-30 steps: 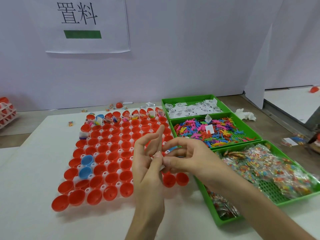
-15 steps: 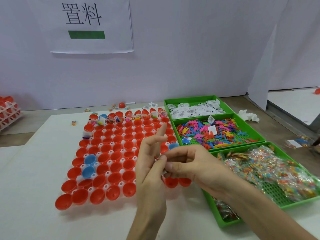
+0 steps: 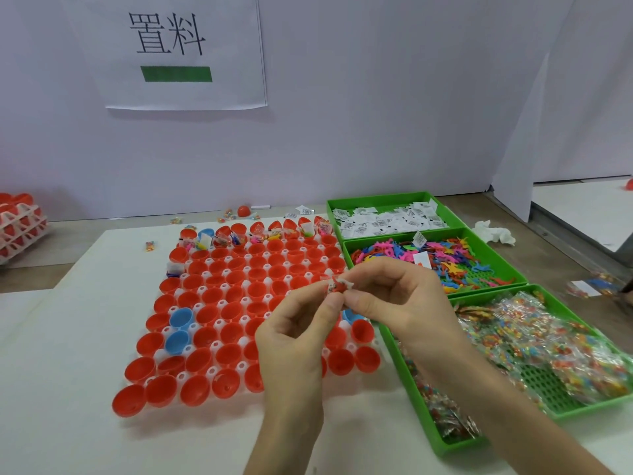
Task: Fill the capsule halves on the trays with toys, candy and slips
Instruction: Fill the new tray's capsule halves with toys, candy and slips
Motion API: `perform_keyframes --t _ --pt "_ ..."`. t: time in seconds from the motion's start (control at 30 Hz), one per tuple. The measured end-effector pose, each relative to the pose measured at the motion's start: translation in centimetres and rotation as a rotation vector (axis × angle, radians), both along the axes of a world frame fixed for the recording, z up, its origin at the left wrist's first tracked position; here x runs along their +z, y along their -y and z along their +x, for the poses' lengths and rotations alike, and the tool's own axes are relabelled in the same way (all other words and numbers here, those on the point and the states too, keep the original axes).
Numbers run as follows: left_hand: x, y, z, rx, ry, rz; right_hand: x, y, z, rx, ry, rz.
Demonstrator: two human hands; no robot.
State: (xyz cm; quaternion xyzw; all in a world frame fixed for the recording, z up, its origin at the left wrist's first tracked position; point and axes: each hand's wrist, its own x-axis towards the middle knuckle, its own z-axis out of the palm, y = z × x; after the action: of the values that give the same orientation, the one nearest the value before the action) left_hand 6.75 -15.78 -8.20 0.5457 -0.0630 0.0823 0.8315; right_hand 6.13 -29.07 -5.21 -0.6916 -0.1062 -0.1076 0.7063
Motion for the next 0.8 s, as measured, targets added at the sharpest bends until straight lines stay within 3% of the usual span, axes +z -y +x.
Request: perform_keyframes --t 0.13,0.4,0.67,0.8 --pt "-0.1 0.4 -0.4 0.096 0.122 0.112 0.4 1.0 0.2 -0.021 0.06 -0.203" --pt "-0.4 0.5 -0.6 0.136 0.193 0.319 0.7 1.9 0.3 0.001 0.096 -0.38" --pt "0.4 0.2 -0.8 0.036 0.081 0.118 1.0 2.3 0.3 0.05 0.084 -0.226" --pt "0.2 0.1 -0.8 0.022 -0.027 0.047 1.3 2.0 0.5 0.036 0.074 -0.323"
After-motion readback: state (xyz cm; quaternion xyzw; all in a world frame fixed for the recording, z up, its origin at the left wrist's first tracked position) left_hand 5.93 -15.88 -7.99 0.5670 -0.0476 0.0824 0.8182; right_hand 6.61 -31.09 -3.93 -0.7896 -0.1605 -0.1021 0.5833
